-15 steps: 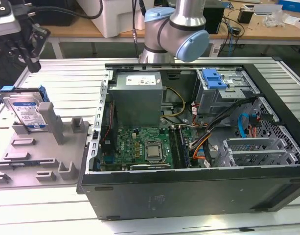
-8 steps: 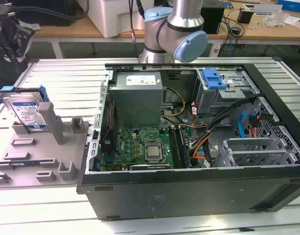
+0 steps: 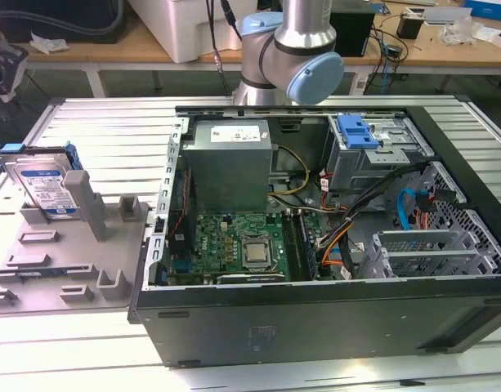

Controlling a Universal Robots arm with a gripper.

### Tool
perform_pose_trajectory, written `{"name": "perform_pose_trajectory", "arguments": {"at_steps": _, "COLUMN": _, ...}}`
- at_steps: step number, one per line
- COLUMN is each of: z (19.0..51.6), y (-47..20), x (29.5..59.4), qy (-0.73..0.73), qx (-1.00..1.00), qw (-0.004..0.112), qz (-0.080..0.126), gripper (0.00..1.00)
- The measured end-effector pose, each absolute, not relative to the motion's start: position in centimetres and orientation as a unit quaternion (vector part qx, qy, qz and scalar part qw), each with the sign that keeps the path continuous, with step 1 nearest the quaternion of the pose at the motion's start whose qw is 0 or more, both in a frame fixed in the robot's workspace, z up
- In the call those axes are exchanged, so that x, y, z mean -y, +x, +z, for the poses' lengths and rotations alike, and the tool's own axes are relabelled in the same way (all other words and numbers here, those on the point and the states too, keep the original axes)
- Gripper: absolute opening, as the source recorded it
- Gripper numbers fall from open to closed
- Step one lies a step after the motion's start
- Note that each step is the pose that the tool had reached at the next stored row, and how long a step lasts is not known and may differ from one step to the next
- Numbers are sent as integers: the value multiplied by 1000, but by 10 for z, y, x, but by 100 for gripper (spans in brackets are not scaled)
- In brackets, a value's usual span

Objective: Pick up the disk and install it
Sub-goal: 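Reach for the disk, then pick up the disk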

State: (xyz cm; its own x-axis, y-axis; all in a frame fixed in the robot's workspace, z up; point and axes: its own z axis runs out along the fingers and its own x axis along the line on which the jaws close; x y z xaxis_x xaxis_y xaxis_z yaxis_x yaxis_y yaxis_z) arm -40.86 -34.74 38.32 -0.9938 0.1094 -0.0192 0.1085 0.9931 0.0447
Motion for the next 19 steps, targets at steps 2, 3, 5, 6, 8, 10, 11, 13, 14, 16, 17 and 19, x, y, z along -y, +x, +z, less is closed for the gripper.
{"name": "perform_pose_trajectory", "arguments": {"at_steps": 2, "z": 382, "y": -419, "x": 345, "qy": 55, "qx": -998, "qw": 11, "qz": 22, "gripper": 11}}
{"name": "perform_pose_trajectory", "arguments": {"at_steps": 3, "z": 383, "y": -419, "x": 345, "qy": 55, "qx": -998, "qw": 11, "qz": 22, "gripper": 11}}
{"name": "perform_pose_trajectory", "arguments": {"at_steps": 5, "z": 383, "y": -419, "x": 345, "qy": 55, "qx": -998, "qw": 11, "qz": 22, "gripper": 11}}
{"name": "perform_pose_trajectory", "arguments": {"at_steps": 6, "z": 383, "y": -419, "x": 345, "qy": 55, "qx": -998, "qw": 11, "qz": 22, "gripper": 11}}
{"name": "perform_pose_trajectory", "arguments": {"at_steps": 8, "z": 383, "y": -420, "x": 345, "qy": 55, "qx": -998, "qw": 11, "qz": 22, "gripper": 11}}
{"name": "perform_pose_trajectory", "arguments": {"at_steps": 10, "z": 383, "y": -420, "x": 345, "qy": 55, "qx": -998, "qw": 11, "qz": 22, "gripper": 11}}
{"name": "perform_pose_trajectory", "arguments": {"at_steps": 11, "z": 383, "y": -420, "x": 345, "qy": 55, "qx": -998, "qw": 11, "qz": 22, "gripper": 11}}
{"name": "perform_pose_trajectory", "arguments": {"at_steps": 13, "z": 383, "y": -420, "x": 345, "qy": 55, "qx": -998, "qw": 11, "qz": 22, "gripper": 11}}
{"name": "perform_pose_trajectory", "arguments": {"at_steps": 14, "z": 383, "y": -420, "x": 345, "qy": 55, "qx": -998, "qw": 11, "qz": 22, "gripper": 11}}
{"name": "perform_pose_trajectory", "arguments": {"at_steps": 16, "z": 383, "y": -420, "x": 345, "qy": 55, "qx": -998, "qw": 11, "qz": 22, "gripper": 11}}
{"name": "perform_pose_trajectory", "arguments": {"at_steps": 17, "z": 383, "y": -420, "x": 345, "qy": 55, "qx": -998, "qw": 11, "qz": 22, "gripper": 11}}
{"name": "perform_pose_trajectory", "arguments": {"at_steps": 19, "z": 383, "y": -420, "x": 345, "qy": 55, "qx": -998, "qw": 11, "qz": 20, "gripper": 11}}
